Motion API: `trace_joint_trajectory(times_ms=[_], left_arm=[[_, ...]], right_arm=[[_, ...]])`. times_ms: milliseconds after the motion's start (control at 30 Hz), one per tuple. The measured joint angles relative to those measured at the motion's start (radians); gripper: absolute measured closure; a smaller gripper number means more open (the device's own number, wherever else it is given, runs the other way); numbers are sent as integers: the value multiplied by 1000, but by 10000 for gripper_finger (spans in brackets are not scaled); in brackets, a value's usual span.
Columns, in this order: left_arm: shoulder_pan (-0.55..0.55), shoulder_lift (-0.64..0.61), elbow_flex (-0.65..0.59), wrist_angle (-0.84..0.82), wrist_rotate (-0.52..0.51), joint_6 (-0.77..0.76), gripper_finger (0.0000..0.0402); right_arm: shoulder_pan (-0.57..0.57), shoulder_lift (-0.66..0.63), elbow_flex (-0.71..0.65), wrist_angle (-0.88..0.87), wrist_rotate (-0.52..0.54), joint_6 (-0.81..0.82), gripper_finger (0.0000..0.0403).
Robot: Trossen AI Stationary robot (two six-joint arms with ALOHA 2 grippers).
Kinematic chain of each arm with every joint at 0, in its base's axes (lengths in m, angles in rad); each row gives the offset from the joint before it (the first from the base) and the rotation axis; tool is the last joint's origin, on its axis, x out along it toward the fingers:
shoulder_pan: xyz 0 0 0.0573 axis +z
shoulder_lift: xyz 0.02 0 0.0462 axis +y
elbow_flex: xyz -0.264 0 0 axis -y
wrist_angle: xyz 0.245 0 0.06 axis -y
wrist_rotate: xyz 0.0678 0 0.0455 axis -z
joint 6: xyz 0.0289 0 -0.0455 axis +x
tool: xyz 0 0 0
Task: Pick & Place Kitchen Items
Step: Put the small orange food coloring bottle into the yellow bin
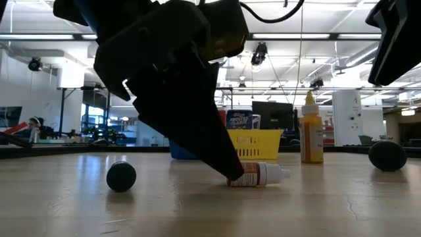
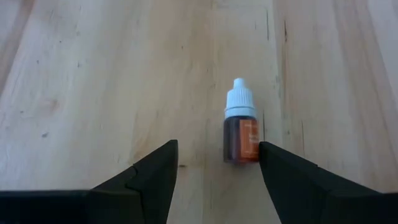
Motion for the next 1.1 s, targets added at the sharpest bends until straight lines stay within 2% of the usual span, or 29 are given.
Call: trace_joint_trajectory(times_ms=[500,733,1100], left_arm=[[-26,51,6,52,-17,54,172],[-26,53,5,48,-13,50,175],[-27,55,2,70,-8,53,253]], right_arm=[[-1,-29,0,-51,75,-1,271],[-1,-46,0,-64,81,0,287],[-1,-46,0,-70,81,7,324]])
